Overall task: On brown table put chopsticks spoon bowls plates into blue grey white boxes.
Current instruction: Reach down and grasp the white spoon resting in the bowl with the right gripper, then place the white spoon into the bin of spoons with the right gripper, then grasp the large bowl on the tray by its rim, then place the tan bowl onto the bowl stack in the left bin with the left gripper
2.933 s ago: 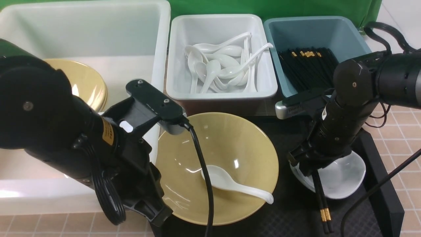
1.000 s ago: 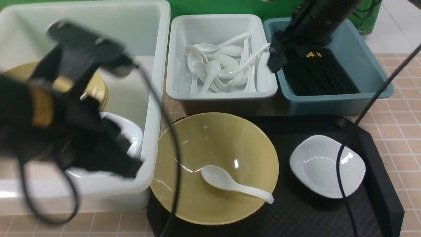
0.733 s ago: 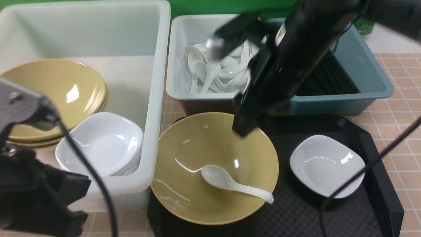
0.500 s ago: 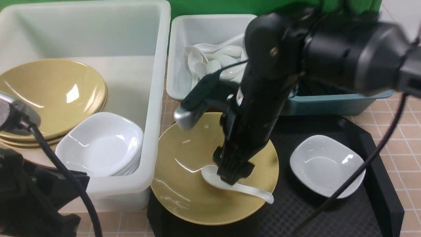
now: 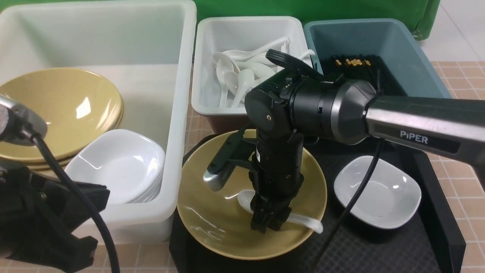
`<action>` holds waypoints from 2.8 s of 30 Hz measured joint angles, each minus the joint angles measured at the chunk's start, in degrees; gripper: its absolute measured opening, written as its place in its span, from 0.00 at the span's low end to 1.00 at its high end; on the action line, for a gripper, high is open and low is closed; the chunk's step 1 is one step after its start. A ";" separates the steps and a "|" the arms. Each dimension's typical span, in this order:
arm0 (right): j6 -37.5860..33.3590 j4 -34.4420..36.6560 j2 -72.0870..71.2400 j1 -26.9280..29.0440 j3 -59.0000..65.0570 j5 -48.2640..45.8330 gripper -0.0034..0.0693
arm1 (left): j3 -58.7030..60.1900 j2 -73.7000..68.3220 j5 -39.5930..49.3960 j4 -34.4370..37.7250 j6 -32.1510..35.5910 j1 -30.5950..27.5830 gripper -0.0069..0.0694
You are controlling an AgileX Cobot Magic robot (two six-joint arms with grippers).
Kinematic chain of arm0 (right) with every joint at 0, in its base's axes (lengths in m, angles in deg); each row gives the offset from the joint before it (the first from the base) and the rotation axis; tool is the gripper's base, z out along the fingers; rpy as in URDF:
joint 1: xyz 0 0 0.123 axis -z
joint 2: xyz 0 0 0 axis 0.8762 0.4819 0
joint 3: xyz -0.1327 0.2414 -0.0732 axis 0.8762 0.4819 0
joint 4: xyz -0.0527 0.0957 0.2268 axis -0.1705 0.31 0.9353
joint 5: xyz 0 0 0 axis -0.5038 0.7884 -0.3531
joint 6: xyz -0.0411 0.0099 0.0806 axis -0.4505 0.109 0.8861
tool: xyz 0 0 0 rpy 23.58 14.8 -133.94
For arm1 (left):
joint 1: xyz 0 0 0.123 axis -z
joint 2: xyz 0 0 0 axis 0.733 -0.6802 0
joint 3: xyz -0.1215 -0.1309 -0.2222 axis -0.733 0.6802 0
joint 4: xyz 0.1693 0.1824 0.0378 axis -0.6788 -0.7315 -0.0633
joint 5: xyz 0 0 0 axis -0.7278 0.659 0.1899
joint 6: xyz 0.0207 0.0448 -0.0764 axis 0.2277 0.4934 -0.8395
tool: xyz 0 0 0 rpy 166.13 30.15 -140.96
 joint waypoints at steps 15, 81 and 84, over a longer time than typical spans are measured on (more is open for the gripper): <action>4.79 -5.60 -1.37 6.02 -25.85 8.41 0.39 | -4.64 -12.22 -5.33 -3.41 -1.56 -12.03 0.09; -1.94 -0.41 -35.45 13.61 0.28 -1.54 0.18 | -46.94 -70.27 10.54 17.62 23.09 -9.13 0.12; -3.73 0.70 -35.50 10.50 -0.98 -1.36 0.10 | -46.75 -65.20 10.80 20.39 22.84 -10.02 0.10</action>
